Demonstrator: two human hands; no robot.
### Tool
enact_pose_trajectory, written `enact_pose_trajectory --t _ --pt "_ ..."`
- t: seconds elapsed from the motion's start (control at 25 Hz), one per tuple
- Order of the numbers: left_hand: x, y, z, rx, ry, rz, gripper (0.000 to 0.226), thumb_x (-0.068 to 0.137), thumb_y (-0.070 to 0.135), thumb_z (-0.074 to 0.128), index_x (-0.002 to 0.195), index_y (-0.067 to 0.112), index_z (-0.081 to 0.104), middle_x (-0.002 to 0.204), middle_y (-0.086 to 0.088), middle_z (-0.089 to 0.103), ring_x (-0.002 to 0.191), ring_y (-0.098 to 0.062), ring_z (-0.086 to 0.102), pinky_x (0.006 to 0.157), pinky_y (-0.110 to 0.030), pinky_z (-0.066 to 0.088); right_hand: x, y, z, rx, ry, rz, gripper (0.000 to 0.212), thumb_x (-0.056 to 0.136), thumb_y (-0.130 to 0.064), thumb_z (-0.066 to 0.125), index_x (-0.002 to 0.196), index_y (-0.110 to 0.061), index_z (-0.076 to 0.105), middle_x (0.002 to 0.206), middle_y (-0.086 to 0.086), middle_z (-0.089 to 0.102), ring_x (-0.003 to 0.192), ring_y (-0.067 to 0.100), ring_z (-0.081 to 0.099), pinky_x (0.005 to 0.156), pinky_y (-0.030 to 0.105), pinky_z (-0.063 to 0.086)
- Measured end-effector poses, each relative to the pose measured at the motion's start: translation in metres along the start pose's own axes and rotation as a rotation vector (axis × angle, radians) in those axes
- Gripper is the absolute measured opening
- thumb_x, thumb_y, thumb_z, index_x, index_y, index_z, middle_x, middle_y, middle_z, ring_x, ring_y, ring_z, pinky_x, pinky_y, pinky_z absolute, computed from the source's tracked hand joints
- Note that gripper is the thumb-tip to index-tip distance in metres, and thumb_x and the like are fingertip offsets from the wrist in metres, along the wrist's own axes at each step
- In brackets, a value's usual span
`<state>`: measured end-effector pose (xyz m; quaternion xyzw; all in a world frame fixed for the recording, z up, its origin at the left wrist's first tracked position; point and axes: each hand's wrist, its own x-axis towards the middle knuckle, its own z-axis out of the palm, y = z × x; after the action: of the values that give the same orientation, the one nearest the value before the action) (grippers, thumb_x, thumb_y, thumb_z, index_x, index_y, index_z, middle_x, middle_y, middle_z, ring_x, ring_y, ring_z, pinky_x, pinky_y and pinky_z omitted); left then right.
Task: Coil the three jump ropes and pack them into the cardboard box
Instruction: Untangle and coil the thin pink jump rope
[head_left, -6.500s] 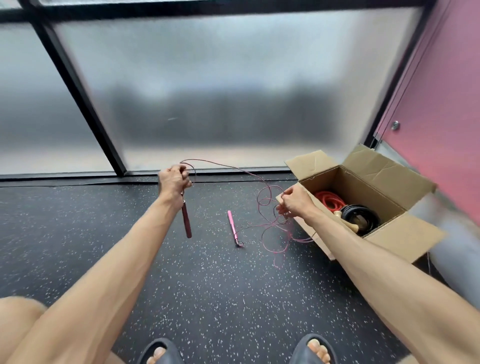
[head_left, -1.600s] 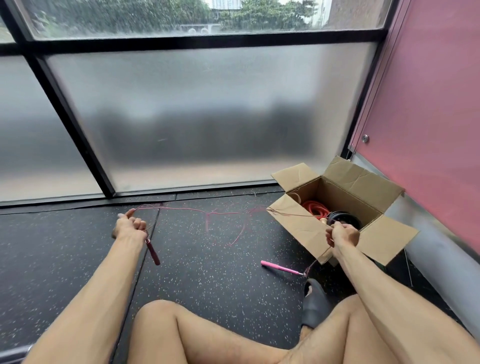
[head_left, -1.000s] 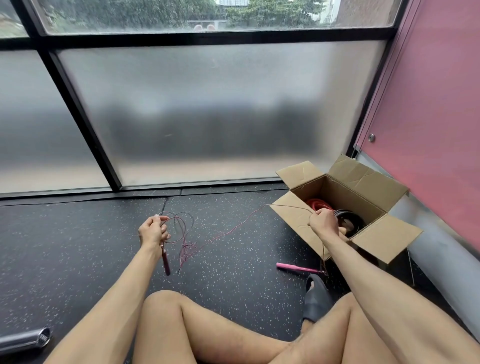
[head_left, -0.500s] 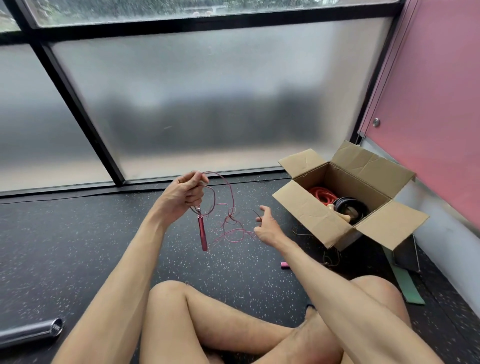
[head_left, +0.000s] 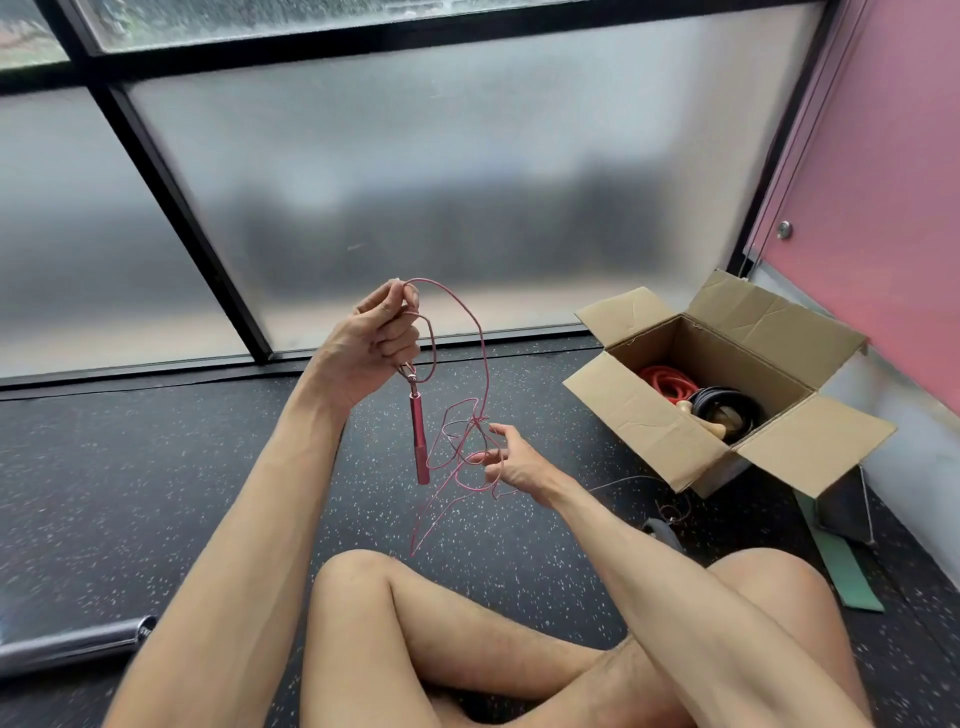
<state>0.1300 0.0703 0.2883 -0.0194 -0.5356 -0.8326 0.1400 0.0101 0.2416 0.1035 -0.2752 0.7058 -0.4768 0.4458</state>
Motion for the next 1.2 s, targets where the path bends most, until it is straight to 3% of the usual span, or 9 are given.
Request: enact_pose_trajectory --t 0.12,0.28,0.48,0.56,0.68,0.8,0.92,1.04,1.2 --pt "0.003 0.004 -0.004 0.01 0.101 0.054 0.026 0.103 0.025 0.039 0.091 0.012 0.059 0.051 0.008 0.016 0.044 -0.008 0.011 0.042 -0.021 0.014 -0.003 0.002 0.012 0.08 -0.076 0.055 0.049 0.089 -0.001 0.056 0.136 -0.005 0.041 0.095 0.017 0.073 0.092 0.026 0.07 0.101 0.049 0.048" --pt "0.001 -0.002 -0.037 -0.023 0.44 0.113 0.029 0.107 0.023 0.037 0.088 0.013 0.057 0.045 0.01 0.022 0.037 -0.004 0.015 0.037 -0.018 0.014 -0.012 0.012 -0.011 0.287 0.017 0.097 0.04 0.097 -0.019 0.061 0.13 -0.002 0.044 0.064 -0.002 0.042 0.053 0.012 0.039 0.054 0.035 0.055" --pt "-0.016 -0.021 -0.086 -0.202 0.911 0.114 0.034 0.109 0.026 0.033 0.083 0.015 0.053 0.04 0.01 0.028 0.032 -0.003 0.02 0.035 -0.018 0.013 -0.021 0.047 -0.078 0.339 0.351 0.182 0.051 0.094 -0.055 0.058 0.109 -0.007 0.059 0.059 -0.006 0.037 0.048 0.009 0.032 0.045 0.022 0.027" --pt "-0.024 -0.03 -0.099 -0.233 1.025 0.111 0.036 0.109 0.027 0.033 0.081 0.014 0.052 0.039 0.01 0.028 0.031 -0.003 0.02 0.035 -0.018 0.013 -0.027 0.056 -0.097 0.164 0.488 0.152 0.045 0.097 -0.051 0.054 0.113 -0.008 0.059 0.066 0.0 0.05 0.051 0.01 0.042 0.045 0.022 0.032" --pt "-0.034 -0.039 -0.117 -0.247 1.139 0.101 0.038 0.11 0.027 0.032 0.078 0.016 0.05 0.035 0.01 0.026 0.028 -0.003 0.019 0.034 -0.017 0.011 -0.037 0.062 -0.115 -0.088 0.611 0.057 0.035 0.098 -0.035 0.058 0.127 -0.019 0.046 0.092 0.014 0.067 0.065 0.012 0.059 0.067 0.029 0.042" --pt "-0.045 -0.042 -0.139 -0.341 1.226 0.073 0.037 0.107 0.018 0.027 0.075 0.018 0.046 0.033 0.01 0.023 0.026 -0.005 0.017 0.034 -0.017 0.009 -0.042 0.062 -0.127 -0.135 0.736 0.039 0.028 0.095 -0.027 0.062 0.117 -0.015 0.05 0.088 0.013 0.069 0.073 0.022 0.062 0.07 0.032 0.042" --pt "-0.062 -0.041 -0.161 -0.423 1.316 0.072 0.037 0.103 0.01 0.022 0.074 0.017 0.044 0.033 0.009 0.021 0.027 -0.006 0.016 0.035 -0.018 0.009 -0.051 0.059 -0.139 -0.04 0.922 0.067 0.017 0.093 -0.018 0.064 0.107 -0.009 0.06 0.095 0.009 0.063 0.087 0.023 0.057 0.077 0.028 0.04" --pt "-0.078 -0.038 -0.175 -0.504 1.382 0.086 0.035 0.101 0.008 0.022 0.073 0.017 0.042 0.034 0.007 0.023 0.029 -0.008 0.015 0.036 -0.019 0.01 -0.051 0.076 -0.164 0.213 1.159 0.188 0.014 0.076 -0.021 0.058 0.087 -0.026 0.066 0.098 0.012 0.07 0.083 0.03 0.064 0.07 0.036 0.047" --pt "-0.089 -0.043 -0.184 -0.592 1.418 0.116 0.037 0.098 0.001 0.024 0.068 0.017 0.04 0.041 0.005 0.041 0.028 -0.009 0.024 0.036 -0.019 0.014 -0.058 0.068 -0.177 0.388 1.422 0.299 0.031 0.08 -0.002 0.048 0.108 -0.004 0.062 0.117 0.024 0.066 0.11 0.041 0.062 0.093 0.045 0.047"
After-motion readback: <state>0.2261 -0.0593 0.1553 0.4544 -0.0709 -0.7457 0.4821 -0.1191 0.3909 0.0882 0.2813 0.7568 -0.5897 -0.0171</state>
